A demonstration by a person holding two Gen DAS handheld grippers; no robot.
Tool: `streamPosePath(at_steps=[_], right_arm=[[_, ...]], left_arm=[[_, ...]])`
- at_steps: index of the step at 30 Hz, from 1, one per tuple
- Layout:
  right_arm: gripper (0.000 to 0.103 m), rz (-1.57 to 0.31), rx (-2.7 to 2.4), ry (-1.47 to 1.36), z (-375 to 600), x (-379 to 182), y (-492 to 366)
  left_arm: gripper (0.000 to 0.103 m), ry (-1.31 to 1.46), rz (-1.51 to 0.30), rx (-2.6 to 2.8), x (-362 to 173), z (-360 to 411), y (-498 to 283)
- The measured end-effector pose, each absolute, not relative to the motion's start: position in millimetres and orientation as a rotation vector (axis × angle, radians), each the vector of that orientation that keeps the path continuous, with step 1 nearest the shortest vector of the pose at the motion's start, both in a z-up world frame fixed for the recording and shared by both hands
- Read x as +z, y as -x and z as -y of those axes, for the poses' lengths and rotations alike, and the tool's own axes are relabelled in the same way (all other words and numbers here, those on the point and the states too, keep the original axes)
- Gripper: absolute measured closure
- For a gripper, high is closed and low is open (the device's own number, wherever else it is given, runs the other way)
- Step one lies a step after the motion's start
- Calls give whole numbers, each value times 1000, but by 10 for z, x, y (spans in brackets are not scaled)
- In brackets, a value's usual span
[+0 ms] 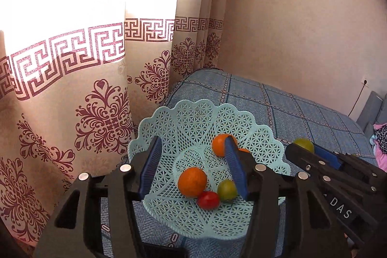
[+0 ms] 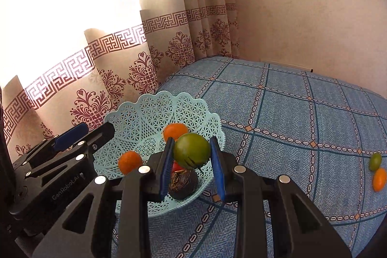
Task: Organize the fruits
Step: 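Carry the orange and green tomato into the basket and open both tools, then withdraw both open tools from the basket toward the last two fruits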
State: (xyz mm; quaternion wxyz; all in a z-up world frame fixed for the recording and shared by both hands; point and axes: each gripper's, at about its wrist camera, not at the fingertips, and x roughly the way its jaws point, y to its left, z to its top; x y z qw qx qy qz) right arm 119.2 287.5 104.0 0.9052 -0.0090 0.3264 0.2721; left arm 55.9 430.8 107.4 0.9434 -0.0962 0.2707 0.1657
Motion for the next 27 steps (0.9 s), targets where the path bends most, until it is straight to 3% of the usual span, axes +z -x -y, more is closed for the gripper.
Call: streamPosePath(at_steps=[3,8,12,14,16,17,24,27], right_arm=[[74,-682,575,25,-2939,1007,-1173],[73,-698,605,35,-3051,963,-1124],[73,-725,644,23,-3121,926,-1107],[72,-729,651,24,-3138,910,-1094],[58,-730,658,14,-3130,911,-1081],[41,-724,653,4,-3109,918,-1071],[39,-703,602,-4,-2973,939,-1037],[39,-704,577,-17,-2902,919,-1048]], left_arm=[[45,201,-536,367,1111,-4369,-520],[27,216,-513,390,1163,-4415,-453],[25,211,-499,401,1203,-4423,-396],[19,215,-493,405,1219,-4445,-391],[17,213,-485,412,1233,-4456,-372],[16,215,-485,413,1237,-4467,-377],[16,215,-490,400,1251,-4426,-364],[9,207,-487,392,1262,-4377,-353]])
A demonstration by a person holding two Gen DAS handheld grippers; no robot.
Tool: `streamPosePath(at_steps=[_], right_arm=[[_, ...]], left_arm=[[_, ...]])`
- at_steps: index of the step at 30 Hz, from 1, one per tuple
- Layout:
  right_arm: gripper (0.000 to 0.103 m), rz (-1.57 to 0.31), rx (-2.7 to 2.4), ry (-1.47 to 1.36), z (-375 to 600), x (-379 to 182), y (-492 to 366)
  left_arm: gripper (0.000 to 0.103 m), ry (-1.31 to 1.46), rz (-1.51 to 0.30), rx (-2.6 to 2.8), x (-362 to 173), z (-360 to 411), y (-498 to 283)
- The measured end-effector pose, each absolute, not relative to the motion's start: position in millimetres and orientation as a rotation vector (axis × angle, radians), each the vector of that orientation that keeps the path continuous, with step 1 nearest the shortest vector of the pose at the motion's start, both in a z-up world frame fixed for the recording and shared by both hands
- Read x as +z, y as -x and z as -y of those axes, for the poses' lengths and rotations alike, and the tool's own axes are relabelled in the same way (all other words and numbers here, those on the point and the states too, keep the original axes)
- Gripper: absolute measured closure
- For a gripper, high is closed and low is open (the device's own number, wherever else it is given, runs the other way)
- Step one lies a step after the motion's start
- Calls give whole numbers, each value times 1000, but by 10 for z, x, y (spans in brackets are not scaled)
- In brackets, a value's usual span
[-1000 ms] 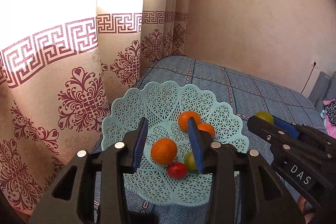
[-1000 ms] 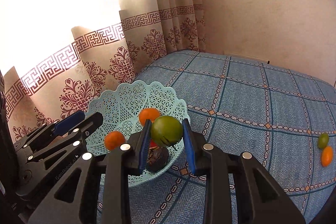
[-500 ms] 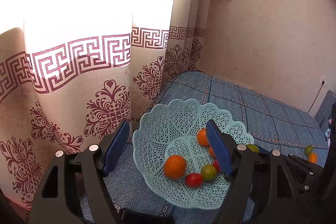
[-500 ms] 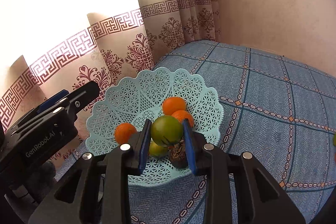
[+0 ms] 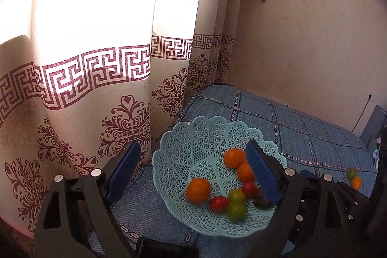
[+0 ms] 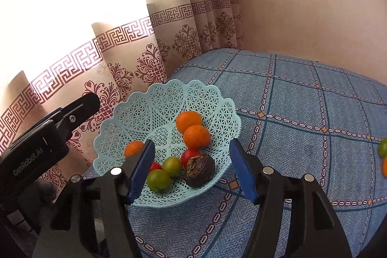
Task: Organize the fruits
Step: 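Withdraw both open tools from the basket toward the last two fruits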
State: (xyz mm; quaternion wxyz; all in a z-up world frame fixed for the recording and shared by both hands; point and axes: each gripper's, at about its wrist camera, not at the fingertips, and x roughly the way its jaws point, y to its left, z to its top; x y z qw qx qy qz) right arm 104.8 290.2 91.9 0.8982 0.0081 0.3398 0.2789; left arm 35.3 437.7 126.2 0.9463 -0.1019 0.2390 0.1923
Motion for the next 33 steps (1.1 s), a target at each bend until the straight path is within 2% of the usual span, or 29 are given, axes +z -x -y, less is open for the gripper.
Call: streamPosePath(at_steps=[7,11,28,30,33], right_arm=[[31,-690,529,-22,-2706,910,-1047],[21,-679,483,-23,-2580,913,-1052],[20,-649,364,-23,-2135,937,-1008],[16,-643,350,-22,-2076,944,-1001],[16,-632,330,-19,-2002,951,-993]], left_arm=[[6,185,-493,375,1271,-4277,-378],[5,173,-499,366,1281,-4209,-377],[4,97,-519,312,1249,-3807,-454],[4,90,-520,305,1245,-3758,-462],[4,79,-523,292,1233,-3680,-481]])
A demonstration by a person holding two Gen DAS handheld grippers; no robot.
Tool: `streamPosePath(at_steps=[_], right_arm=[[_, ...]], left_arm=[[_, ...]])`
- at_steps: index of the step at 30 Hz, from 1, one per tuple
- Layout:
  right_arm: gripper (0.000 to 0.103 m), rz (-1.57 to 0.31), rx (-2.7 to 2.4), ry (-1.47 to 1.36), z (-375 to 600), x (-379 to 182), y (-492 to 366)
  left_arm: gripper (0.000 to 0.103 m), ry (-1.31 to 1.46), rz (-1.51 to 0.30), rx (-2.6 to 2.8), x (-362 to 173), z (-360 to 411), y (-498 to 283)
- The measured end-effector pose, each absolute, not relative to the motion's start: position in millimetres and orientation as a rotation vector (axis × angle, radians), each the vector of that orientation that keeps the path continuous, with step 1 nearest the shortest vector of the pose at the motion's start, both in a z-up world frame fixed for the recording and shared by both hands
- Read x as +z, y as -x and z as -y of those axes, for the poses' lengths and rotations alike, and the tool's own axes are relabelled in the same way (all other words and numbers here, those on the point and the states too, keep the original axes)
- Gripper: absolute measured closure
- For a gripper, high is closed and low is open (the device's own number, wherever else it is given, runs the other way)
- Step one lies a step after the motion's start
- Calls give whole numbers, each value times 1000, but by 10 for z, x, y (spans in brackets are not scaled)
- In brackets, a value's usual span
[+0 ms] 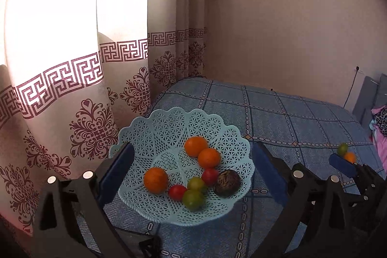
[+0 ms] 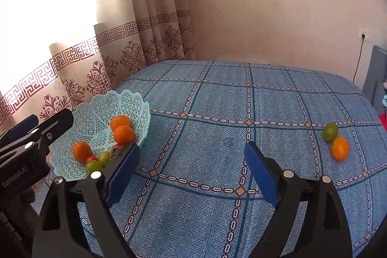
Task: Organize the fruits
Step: 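Withdraw both open tools from the basket toward the last two fruits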
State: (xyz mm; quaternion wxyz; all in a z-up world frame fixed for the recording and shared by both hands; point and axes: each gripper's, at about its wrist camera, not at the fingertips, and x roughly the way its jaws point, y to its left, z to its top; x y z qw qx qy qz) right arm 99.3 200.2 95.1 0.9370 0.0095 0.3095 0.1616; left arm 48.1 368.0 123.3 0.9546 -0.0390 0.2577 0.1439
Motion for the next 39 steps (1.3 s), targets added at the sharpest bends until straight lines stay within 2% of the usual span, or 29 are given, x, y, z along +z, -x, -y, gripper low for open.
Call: streamPosePath(at_steps=[39], right_arm=[[15,-683,71,-76,-465,688,-1250]], left_arm=[[4,-85,-599,107,992,-2464,-947]])
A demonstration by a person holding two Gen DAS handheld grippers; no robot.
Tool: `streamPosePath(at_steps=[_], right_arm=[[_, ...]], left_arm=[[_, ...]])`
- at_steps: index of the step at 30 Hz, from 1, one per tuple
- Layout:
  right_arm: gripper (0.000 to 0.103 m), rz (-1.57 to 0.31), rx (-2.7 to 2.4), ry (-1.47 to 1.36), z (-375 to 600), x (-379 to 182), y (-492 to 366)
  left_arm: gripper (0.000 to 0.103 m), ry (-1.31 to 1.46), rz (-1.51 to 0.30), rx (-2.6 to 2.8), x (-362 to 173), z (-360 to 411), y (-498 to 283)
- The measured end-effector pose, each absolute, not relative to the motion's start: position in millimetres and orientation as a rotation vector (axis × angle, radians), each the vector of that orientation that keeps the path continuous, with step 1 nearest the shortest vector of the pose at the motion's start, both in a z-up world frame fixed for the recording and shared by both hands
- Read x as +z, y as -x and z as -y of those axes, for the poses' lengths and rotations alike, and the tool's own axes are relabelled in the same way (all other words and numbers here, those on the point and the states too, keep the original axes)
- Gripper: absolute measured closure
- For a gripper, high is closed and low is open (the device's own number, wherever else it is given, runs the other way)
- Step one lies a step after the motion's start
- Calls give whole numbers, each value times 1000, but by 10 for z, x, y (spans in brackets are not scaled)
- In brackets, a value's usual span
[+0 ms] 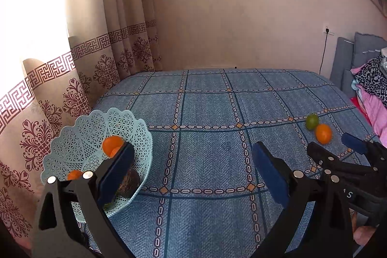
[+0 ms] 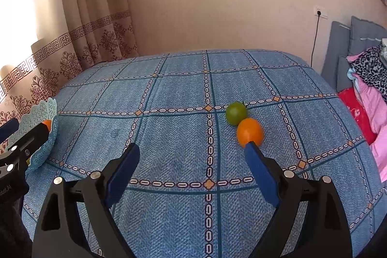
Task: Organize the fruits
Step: 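Withdraw both open tools from the basket toward the last two fruits, then grasp the last orange with the right tool while the left tool grasps the green tomato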
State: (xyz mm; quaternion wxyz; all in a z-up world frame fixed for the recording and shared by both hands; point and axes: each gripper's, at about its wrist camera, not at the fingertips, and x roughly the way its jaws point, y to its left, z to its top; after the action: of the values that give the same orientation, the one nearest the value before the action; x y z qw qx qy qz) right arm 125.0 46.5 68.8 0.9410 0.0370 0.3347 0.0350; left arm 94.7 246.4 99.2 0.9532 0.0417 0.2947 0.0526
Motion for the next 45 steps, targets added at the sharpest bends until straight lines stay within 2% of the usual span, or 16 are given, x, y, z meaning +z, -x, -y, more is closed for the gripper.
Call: streamPosePath(at_steps=[11,20,27,33,35,45], right_arm=[[15,-731,-32,-177,261,495,-1469],[17,-770,-15,-137,248,353,-1723],[47,-823,15,-100,102,203,-1937],[65,-821,32,-126,151,187,-1983],[69,-817,45,-133,170,189,-1962],[69,-773,28,-171,358,311,-1706]], left_arm=[[4,-101,-674,73,776,-2294,-1190],[4,-153,-704,42,704,-2071,-1429],[4,-155,-734,11,648,-1949,-1581],[4,-160,-767,-3,561,-1841,-1714],[4,-157,-776,-13,534,-1785,-1754],[4,-122,-840,-127,358,-1440,-2027]])
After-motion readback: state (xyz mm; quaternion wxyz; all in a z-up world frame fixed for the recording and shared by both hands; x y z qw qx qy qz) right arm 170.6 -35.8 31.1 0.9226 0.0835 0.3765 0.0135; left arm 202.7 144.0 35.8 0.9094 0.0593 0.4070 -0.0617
